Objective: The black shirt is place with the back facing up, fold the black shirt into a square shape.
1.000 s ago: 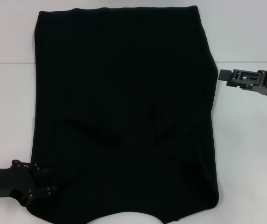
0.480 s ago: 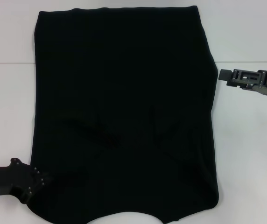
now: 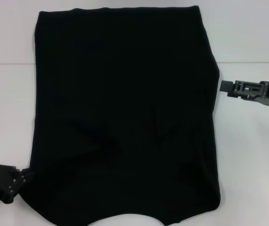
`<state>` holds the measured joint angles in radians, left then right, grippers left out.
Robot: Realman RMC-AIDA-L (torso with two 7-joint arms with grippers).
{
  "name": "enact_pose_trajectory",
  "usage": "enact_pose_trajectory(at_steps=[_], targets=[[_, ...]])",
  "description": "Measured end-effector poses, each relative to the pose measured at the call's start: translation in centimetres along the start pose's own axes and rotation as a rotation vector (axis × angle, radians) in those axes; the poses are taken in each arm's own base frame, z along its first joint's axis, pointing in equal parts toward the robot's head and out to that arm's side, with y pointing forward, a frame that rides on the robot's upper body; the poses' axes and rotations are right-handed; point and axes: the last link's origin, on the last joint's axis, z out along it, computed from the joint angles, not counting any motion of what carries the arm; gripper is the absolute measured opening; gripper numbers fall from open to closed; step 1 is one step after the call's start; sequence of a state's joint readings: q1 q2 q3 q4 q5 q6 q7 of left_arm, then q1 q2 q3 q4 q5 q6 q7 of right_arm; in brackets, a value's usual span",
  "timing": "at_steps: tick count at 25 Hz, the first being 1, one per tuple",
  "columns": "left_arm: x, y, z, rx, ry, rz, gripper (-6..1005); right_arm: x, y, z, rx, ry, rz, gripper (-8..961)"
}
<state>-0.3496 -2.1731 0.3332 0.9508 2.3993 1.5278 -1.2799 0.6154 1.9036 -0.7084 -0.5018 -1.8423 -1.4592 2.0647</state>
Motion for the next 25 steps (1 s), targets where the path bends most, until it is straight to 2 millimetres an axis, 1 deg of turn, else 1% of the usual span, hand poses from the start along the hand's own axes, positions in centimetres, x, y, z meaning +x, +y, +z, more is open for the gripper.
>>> enact_pose_trajectory(at_steps=[6,10,15,20,25], targets=[[-0.9,0.8,-1.0,-0.021,0.048,-0.019,38,1.0,0.3,-0.6,-0.037,0.032,0.019,647],[-1.6,1.3,-2.1,-0.024,0.076,-0.010,38,1.9,0.3,-0.8,-0.051,0.076,0.046,645],[-2.4,1.3,-2.7,0.003,0.070,-0.014,38,3.1,-0.2,-1.0,-0.026,0.140,0.104,644],[-3.0,0.9,-3.3,0.059,0.084,-0.025,38,4.1,-0.5,-0.9,0.009,0.212,0.143,642],[-3.1,0.7,-3.5,0.080,0.101,-0.030,38,4.9,-0.5,-0.6,0.019,0.265,0.162,641]])
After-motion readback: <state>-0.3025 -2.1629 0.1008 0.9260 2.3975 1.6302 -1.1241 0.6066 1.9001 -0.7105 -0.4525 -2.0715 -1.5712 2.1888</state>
